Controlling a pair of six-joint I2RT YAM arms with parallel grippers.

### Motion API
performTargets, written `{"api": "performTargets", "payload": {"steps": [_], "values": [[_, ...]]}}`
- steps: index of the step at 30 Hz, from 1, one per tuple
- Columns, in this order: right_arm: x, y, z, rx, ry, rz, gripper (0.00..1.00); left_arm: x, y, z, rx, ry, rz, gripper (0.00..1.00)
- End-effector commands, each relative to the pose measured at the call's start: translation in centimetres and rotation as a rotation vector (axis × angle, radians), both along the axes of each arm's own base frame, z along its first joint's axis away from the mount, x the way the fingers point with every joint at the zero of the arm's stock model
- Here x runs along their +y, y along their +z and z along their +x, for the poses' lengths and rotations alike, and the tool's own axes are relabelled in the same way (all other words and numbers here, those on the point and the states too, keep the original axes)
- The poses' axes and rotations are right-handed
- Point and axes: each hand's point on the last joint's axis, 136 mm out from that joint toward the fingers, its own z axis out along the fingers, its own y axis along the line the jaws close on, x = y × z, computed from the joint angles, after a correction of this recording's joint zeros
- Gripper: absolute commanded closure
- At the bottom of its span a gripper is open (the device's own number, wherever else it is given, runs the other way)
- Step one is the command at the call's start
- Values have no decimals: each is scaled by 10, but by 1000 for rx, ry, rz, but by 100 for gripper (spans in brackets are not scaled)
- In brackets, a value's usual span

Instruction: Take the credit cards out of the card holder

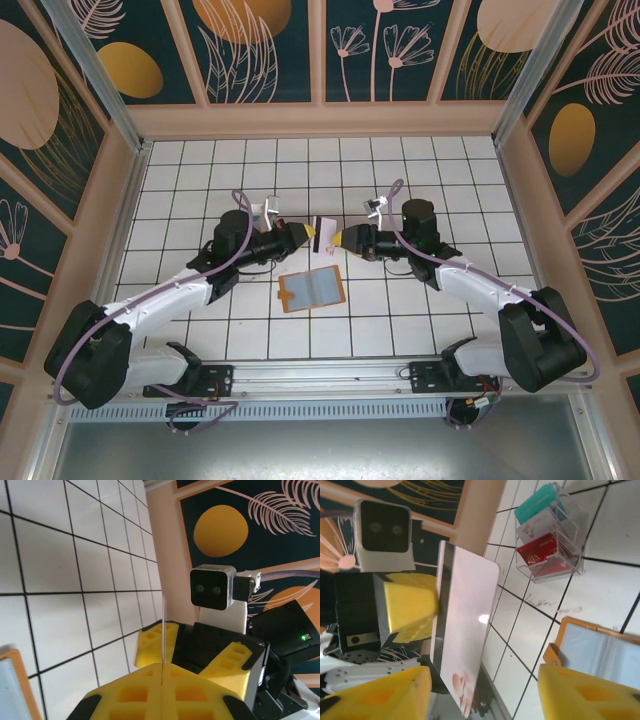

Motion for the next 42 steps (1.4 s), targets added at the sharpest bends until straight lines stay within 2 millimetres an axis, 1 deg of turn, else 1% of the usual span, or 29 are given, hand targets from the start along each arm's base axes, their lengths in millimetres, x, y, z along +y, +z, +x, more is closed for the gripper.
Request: {"api": "performTargets", "payload": {"steps": [1, 2, 6, 8, 9, 10, 14, 19, 22, 27, 31, 34, 36, 40, 42], "values": [[-7, 7, 3, -48, -21, -1, 30, 11, 7, 4, -76, -7, 129, 100], [-9, 8, 3, -54, -25, -2, 28, 14, 4, 6, -87, -7, 185, 100], [-14, 13, 6, -93, -52, -22, 9, 31, -6, 13, -139, -12, 427, 100], [-16, 14, 7, -106, -63, -32, 3, 40, -10, 19, -171, -20, 544, 100], [-16, 14, 8, -110, -64, -37, 1, 45, -15, 18, -182, -38, 602, 100], [-17, 14, 8, -112, -65, -39, 1, 49, -11, 22, -217, -40, 658, 100], [-19, 14, 8, -122, -65, -48, 1, 74, -16, 32, -311, -41, 883, 100], [-25, 16, 8, -149, -89, -53, 1, 97, -26, 34, -437, -133, 1123, 100], [-29, 14, 9, -151, -105, -57, 1, 109, -33, 34, -495, -195, 1237, 100], [-30, 13, 9, -150, -105, -56, 1, 117, -42, 35, -619, -319, 1379, 100], [-31, 11, 10, -150, -110, -59, 1, 126, -45, 46, -704, -352, 1485, 100], [-32, 6, 11, -139, -115, -67, 1, 136, -51, 58, -735, -366, 1564, 100], [-31, 5, 11, -135, -114, -68, 1, 139, -55, 64, -744, -378, 1590, 100], [-32, 3, 12, -131, -121, -71, 1, 143, -54, 79, -767, -367, 1601, 100], [-33, 1, 13, -128, -129, -77, 1, 143, -58, 82, -770, -386, 1605, 100]]}}
